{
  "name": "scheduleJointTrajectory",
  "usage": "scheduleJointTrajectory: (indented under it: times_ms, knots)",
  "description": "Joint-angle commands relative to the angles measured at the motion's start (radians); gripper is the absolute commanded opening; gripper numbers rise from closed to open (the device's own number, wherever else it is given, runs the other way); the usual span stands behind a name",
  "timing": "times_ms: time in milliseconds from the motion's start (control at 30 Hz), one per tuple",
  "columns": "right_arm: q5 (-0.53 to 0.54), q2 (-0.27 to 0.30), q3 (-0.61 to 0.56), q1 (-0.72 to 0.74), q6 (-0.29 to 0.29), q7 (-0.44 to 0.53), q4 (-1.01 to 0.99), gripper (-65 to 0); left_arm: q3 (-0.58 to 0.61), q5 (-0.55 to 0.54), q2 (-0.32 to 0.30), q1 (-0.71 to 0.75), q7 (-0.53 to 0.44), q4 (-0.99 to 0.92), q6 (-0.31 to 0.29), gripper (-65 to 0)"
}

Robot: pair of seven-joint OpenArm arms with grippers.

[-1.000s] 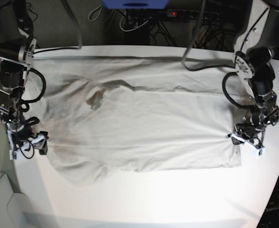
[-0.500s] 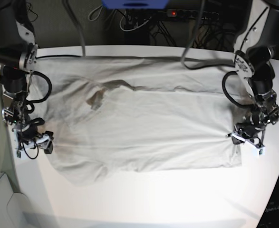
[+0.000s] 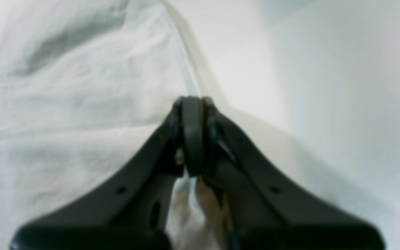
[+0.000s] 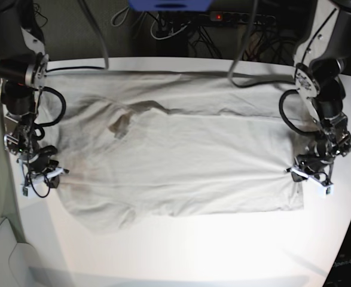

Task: Layout the t-shirt on the table in an organized manner, then fold the t-shirt properly
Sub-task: 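Lift the grasped edge and fold it toward the collar with both grippers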

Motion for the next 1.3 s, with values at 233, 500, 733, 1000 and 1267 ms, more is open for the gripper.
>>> scheduleJointTrajectory:
  times_ms: [233, 500, 733, 1000, 1267]
  knots:
    - [0.009, 0.038, 0.009, 0.033, 0.170, 0.074, 0.013, -65.0, -0.001, 0.014, 0.010, -0.016, 0.019, 0.104, 0.001, -64.8]
    - [0.014, 0.063, 0.012, 0.049, 0.174, 0.075, 0.013, -65.0, -0.001, 0.014, 0.047, -0.004, 0.150, 0.255, -0.002, -64.8]
    - [0.117, 0.067, 0.010, -0.057, 0.232, 0.034, 0.208, -65.0, -0.002, 0.014, 0.056, 0.038, 0.156, 0.337, -0.002, -64.8]
    - [0.118, 0.060, 0.061, -0.234, 0.236, 0.013, 0.447, -65.0, -0.002, 0.003, 0.057, 0.088, 0.194, 0.408, -0.002, -64.8]
    - [0.118, 0.052, 0.147, -0.244, 0.239, 0.011, 0.456, -65.0, 0.004, -0.210, 0.021, 0.119, 0.295, 0.410, -0.002, -64.8]
